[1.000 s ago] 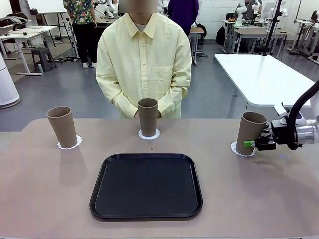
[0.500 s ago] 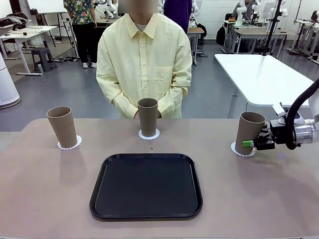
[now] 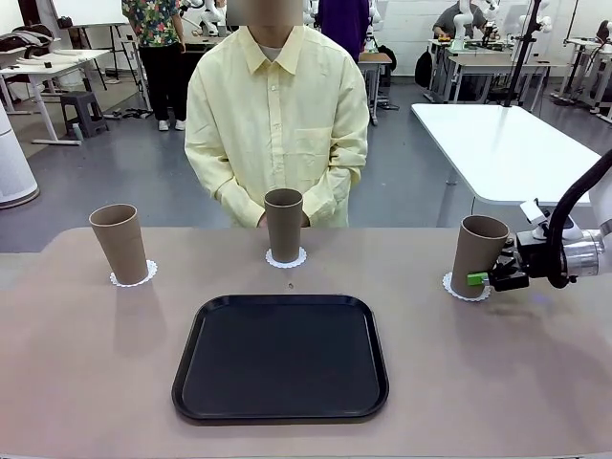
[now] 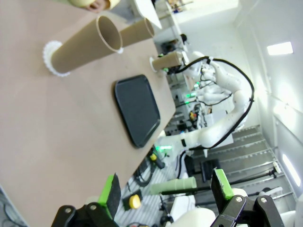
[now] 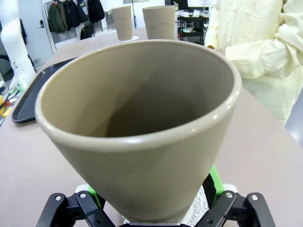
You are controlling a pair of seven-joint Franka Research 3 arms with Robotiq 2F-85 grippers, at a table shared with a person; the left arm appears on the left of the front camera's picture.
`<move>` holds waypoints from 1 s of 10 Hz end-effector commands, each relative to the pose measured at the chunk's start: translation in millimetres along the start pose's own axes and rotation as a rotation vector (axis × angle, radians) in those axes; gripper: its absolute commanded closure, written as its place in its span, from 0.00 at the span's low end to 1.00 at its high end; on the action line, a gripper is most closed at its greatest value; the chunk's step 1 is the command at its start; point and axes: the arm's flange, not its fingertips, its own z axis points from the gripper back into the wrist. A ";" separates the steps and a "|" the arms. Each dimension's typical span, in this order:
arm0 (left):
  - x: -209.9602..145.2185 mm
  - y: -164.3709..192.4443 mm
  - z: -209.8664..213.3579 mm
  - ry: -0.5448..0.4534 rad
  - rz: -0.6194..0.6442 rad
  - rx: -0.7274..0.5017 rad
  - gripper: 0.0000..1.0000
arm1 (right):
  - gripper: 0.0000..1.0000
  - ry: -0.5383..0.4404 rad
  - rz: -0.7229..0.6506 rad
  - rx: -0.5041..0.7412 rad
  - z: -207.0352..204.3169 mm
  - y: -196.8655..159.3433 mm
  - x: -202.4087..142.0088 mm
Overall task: Place coasters on the table and set cups on them.
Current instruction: Take one Reusable plastic cup from the Flat Tray and place it on a coaster set by the human.
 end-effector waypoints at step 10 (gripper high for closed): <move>-0.3 -2.1 1.4 -0.003 0.002 0.003 0.00 | 0.00 0.209 -0.087 -0.043 57.2 8.4 2.5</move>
